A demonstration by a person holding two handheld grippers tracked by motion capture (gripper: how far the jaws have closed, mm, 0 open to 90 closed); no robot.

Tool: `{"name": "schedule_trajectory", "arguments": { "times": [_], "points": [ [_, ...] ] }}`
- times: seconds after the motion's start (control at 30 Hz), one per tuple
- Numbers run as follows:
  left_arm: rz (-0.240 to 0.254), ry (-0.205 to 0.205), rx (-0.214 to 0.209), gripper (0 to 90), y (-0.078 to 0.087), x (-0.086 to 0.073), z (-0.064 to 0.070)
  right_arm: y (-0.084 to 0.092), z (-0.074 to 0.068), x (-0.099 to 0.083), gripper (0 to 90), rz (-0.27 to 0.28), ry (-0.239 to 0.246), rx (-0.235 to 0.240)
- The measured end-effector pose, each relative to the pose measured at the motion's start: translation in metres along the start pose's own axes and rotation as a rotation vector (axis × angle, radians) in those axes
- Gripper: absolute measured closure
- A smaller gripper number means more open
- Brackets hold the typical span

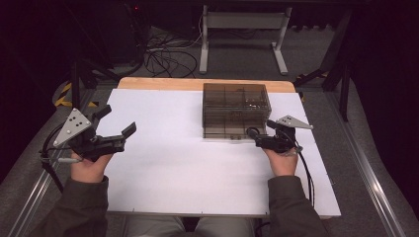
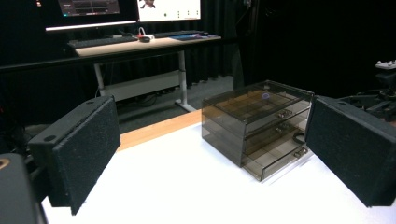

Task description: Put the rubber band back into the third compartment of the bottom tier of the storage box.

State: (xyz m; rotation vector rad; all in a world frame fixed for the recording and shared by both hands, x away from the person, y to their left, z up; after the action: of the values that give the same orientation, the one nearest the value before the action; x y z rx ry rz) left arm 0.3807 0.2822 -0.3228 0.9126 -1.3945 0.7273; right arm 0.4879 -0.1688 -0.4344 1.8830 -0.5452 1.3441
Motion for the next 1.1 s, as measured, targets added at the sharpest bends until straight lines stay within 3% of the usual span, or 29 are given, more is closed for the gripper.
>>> {"name": "schedule_trajectory", "arguments": {
  "times": [0.67, 1.1],
  "points": [
    [-0.015, -0.010, -0.012, 4.1, -0.002, -0.002, 0.003, 0.033, -0.018, 0.020, 0.2, 0.083, -0.001, 0.038],
    [-0.018, -0.010, -0.012, 4.0, -0.003, -0.002, 0.006, 0.055, -0.027, 0.033, 0.0, 0.148, 0.007, 0.059]
  ]
}}
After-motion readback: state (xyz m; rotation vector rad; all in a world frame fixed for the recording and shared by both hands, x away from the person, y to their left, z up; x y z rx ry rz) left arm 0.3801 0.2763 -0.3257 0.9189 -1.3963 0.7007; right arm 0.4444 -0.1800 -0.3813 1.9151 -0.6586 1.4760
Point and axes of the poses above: each handheld gripper's, and its own axes: y roughly backward along the jaws, x roughly out of its top, z roughly to its right, the point moved 5 cm from there along -y, roughly forward along the jaws, and after that the axes turned 4 degrees about x, right-handed, at the moved point
